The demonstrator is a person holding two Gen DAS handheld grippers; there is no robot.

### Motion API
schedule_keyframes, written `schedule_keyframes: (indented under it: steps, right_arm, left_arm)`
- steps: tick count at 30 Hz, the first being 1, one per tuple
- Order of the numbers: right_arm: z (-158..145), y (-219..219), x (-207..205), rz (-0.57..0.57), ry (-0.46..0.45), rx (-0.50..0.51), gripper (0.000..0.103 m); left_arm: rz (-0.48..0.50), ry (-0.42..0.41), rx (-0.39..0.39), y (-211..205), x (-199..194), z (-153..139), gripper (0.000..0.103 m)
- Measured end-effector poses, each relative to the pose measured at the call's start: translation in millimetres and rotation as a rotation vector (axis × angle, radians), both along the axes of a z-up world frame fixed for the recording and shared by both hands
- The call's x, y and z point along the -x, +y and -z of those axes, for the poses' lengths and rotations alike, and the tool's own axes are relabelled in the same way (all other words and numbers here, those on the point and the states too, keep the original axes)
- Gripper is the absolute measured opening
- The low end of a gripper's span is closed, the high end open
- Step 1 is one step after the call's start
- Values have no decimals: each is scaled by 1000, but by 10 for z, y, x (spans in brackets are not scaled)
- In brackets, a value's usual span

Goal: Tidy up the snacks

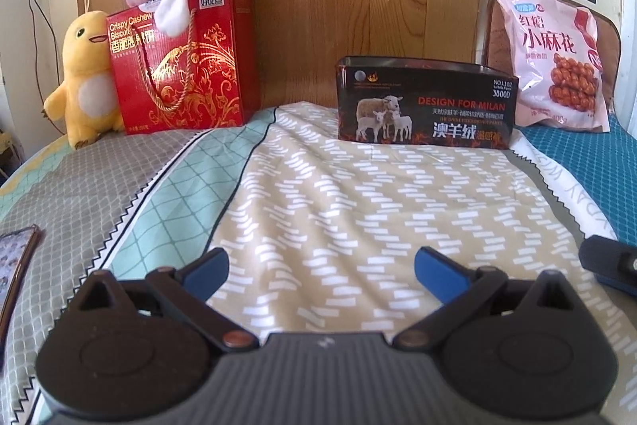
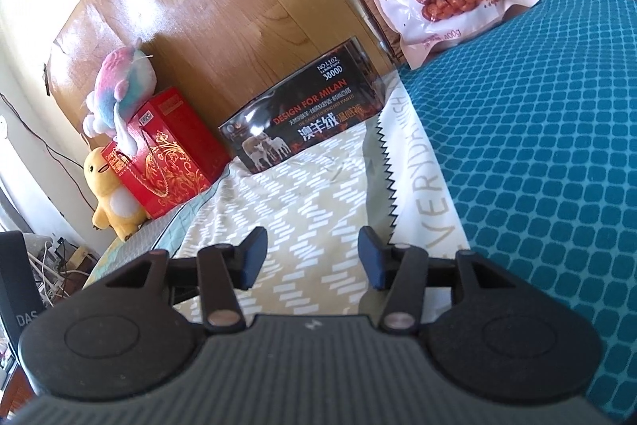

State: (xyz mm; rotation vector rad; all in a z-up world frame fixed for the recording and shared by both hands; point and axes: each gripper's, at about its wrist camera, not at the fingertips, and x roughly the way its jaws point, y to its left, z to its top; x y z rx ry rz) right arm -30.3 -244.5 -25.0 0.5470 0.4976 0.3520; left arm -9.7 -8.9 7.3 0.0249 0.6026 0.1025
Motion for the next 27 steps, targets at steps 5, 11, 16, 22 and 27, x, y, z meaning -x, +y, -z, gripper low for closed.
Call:
schedule_keyframes:
  steps: [5,11,16,22,27]
  right_arm:
    - [-16,17,32,1,-22,17,54]
    - [-26,37,42,-4,-32,33,56]
    - [-29,39,47,-4,-33,32,57]
    - [-37,36,53,-3,-35,32,58]
    - [-39,28,59,-2,-36,29,58]
  left_arm:
    - [-6,-21,-10,-8,31,-15,103]
    - [-9,-42,-27,-35,68,-23,103]
    - [-3,-57,-37,-50,89,-30,103]
    - [-9,-60,-28,-38,99,-32,103]
    - [-5,-62,-34,-48,105,-35,103]
